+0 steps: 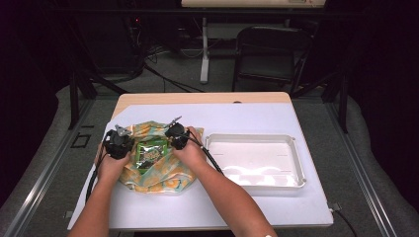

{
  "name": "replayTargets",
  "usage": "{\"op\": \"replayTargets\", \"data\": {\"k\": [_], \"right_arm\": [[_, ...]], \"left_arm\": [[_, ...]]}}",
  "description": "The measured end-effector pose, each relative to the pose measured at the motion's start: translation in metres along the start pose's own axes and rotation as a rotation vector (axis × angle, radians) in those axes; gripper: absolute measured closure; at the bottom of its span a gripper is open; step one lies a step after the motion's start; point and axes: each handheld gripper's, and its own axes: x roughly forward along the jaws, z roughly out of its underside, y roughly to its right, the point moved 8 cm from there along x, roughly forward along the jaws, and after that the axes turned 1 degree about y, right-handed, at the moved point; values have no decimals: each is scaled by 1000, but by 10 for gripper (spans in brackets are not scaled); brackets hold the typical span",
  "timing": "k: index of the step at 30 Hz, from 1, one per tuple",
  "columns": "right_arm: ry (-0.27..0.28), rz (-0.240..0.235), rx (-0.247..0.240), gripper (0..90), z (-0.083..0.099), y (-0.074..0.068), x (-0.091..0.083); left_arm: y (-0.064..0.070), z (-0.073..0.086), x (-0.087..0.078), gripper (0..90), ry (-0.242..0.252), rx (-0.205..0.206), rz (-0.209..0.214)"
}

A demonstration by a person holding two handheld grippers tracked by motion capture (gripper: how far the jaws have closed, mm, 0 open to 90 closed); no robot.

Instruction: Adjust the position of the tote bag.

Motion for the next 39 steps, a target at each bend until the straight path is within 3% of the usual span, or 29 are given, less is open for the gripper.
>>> {"op": "replayTargets", "data": {"k": [10, 14, 20, 23, 28, 33, 39], "right_arm": [[-19, 36, 12, 848, 3, 4, 3], [-20, 33, 20, 852, 3, 5, 3], [-40, 18, 30, 852, 5, 7, 4], [-37, 14, 44, 845, 5, 7, 5], [-48, 9, 45, 824, 7, 8, 5], [-29, -12, 48, 770, 4, 6, 1], [35, -45, 29, 692, -7, -2, -19]], "left_arm": [[-4, 2, 0, 864, -9, -14, -12], [-7, 4, 0, 866, -21, -35, -22], [-6, 6, 2, 870, -36, -24, -33], [-6, 6, 1, 868, -31, -50, -26], [-2, 5, 1, 863, -31, -36, -22], [-1, 5, 0, 859, -28, -32, -18], [0, 3, -2, 854, -17, -33, -10]]}}
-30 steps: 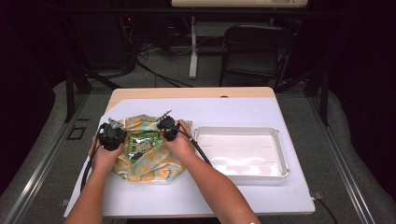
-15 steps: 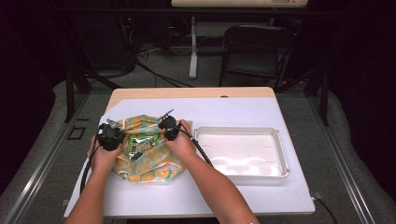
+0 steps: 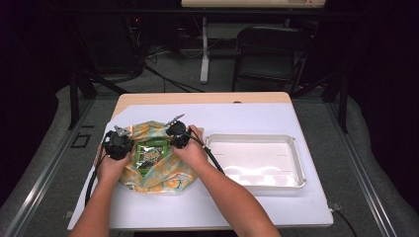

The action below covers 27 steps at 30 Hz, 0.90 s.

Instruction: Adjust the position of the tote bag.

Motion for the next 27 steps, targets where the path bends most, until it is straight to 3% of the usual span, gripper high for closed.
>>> {"op": "replayTargets", "data": {"k": [3, 9, 15, 21, 23, 27], "right_arm": [[47, -33, -26, 674, -7, -7, -17], [123, -32, -51, 636, -20, -10, -39], [166, -7, -12, 576, -30, 1, -38], [167, 1, 23, 536, -38, 8, -30], [167, -9, 15, 558, -41, 5, -29], [152, 1, -62, 759, -41, -3, -24]], "left_arm": [[0, -1, -1, 851, 8, -4, -4], [0, -1, -2, 847, 7, -7, 0], [1, -1, -1, 844, 7, -7, 0], [0, -1, -1, 842, 11, -5, -3], [0, -1, -1, 841, 13, -6, -3], [-1, -1, 0, 840, 11, -4, -6]]}}
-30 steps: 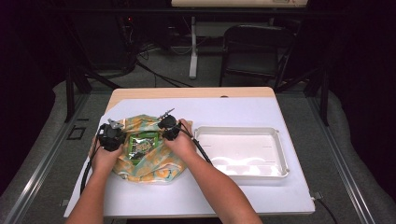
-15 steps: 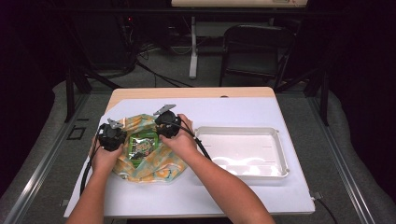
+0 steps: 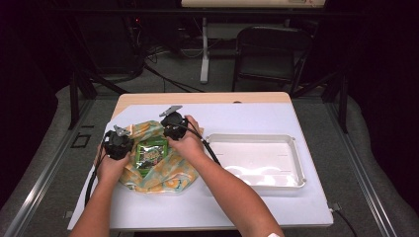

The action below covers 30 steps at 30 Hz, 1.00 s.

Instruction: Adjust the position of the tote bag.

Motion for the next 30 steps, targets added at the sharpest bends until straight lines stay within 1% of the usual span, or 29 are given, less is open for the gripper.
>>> {"op": "replayTargets", "data": {"k": [1, 2, 3, 6, 10, 11, 12, 13, 14, 15, 16, 17, 20, 22, 23, 26, 30], "right_arm": [[-24, -20, -4, 799, 3, -3, 2], [-34, -30, -4, 828, 5, -5, 4], [-62, -38, -17, 858, 10, -7, 7], [-83, -49, -12, 895, 17, -10, 13], [-111, -55, 9, 900, 27, -9, 19], [-121, -55, 8, 900, 29, -8, 22], [-120, -52, 24, 900, 31, -7, 24], [-132, -47, 26, 900, 33, -6, 25], [-128, -44, 35, 900, 34, -6, 28], [-146, -45, 34, 900, 36, -4, 30], [-155, -44, 45, 900, 38, -3, 31], [-152, -40, 55, 900, 39, -3, 33], [-169, -31, 65, 900, 42, 0, 38], [-187, -23, 71, 900, 45, 1, 40], [-203, -19, 66, 900, 47, 4, 41], [-205, -17, 86, 900, 49, 6, 44], [-215, -12, 92, 900, 51, 7, 46]], "left_arm": [[0, 0, 0, 840, 0, 2, 1], [0, 1, 1, 839, -3, 5, -2], [0, 1, 1, 838, -4, 6, -1], [0, 1, 1, 835, -3, 7, -4], [-1, 1, 3, 835, -2, 4, -11], [-2, 1, 4, 835, -2, 5, -12], [-2, 1, 4, 835, -6, 6, -14], [-2, 1, 5, 836, -1, 3, -16], [-3, 1, 6, 836, 0, 2, -15], [-3, 1, 6, 836, -6, 2, -13], [-4, 1, 6, 837, -6, 2, -15], [-4, 1, 7, 836, -4, -2, -14], [-5, 0, 7, 836, 1, -5, -18], [-5, 0, 8, 836, 5, -10, -13], [-5, 0, 8, 836, 7, -15, -11], [-5, 1, 8, 838, 3, -12, -6], [-6, 2, 8, 847, -5, -10, -4]]}}
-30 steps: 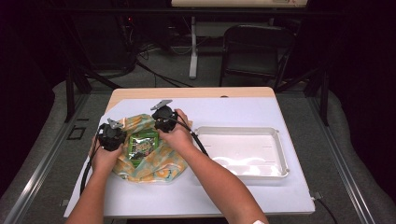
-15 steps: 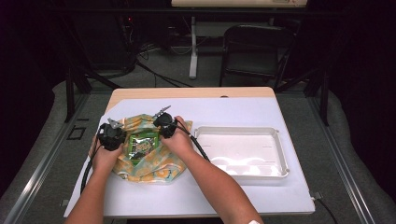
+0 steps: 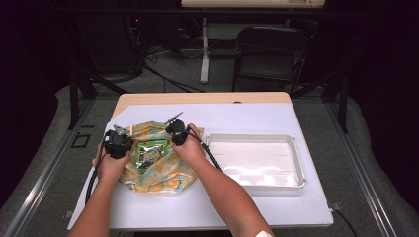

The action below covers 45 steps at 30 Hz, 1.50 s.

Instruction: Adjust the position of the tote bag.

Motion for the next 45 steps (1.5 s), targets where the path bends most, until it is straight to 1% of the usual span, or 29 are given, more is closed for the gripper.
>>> {"op": "replayTargets", "data": {"k": [7, 9, 10, 12, 14, 16, 17, 20, 23, 25, 27, 28, 29, 32, 37, 38, 41, 42, 43, 44, 45], "right_arm": [[-21, 6, 11, 900, 3, 1, 5], [-16, 4, 24, 900, 3, 1, 6], [-31, -1, 16, 900, 4, 2, 5], [-29, -1, 23, 900, 4, 2, 5], [-34, 2, 16, 900, 4, 2, 5], [-12, 9, 33, 900, 3, 0, 6], [-22, 8, 24, 900, 3, 1, 6], [-20, 10, 22, 900, 4, 1, 6], [-20, 9, 22, 900, 4, 1, 6], [-32, 3, 17, 900, 4, 2, 5], [-33, 3, 18, 900, 4, 2, 5], [-15, 8, 31, 900, 3, 1, 6], [-21, 9, 23, 900, 4, 1, 6], [-24, 14, 19, 900, 4, 0, 6], [-24, 12, 23, 900, 4, 1, 6], [-24, 12, 23, 900, 4, 1, 6], [-29, 13, 20, 900, 3, 0, 6], [-33, 14, 17, 900, 3, 0, 6], [-26, 18, 25, 900, 3, 0, 7], [-42, 18, 10, 900, 4, 1, 5], [-35, 19, 16, 900, 3, 0, 6]], "left_arm": [[-1, 2, 3, 864, -14, 4, -1], [-1, 4, 4, 864, -18, 1, 0], [0, 4, 4, 863, -26, -1, 2], [0, 5, 5, 863, -31, 3, 2], [0, 6, 7, 861, -36, -1, 8], [0, 6, 7, 861, -36, -12, 11], [0, 6, 7, 861, -35, -17, 14], [-1, 6, 7, 865, -28, -18, 17], [-1, 7, 7, 871, -23, -36, 28], [-1, 7, 7, 870, -21, -35, 25], [-1, 7, 7, 868, -22, -38, 26], [-1, 7, 7, 866, -23, -42, 27], [-1, 7, 7, 865, -21, -49, 32], [-3, 6, 7, 853, -20, -58, 38], [-3, 5, 3, 803, -19, -97, 50], [-3, 3, 0, 776, -13, -103, 65], [-4, -4, -12, 666, 32, -148, 94], [-4, -6, -17, 646, 44, -159, 104], [-4, -8, -22, 628, 60, -168, 111], [-3, -10, -26, 614, 73, -178, 114], [-3, -12, -31, 599, 85, -185, 119]]}}
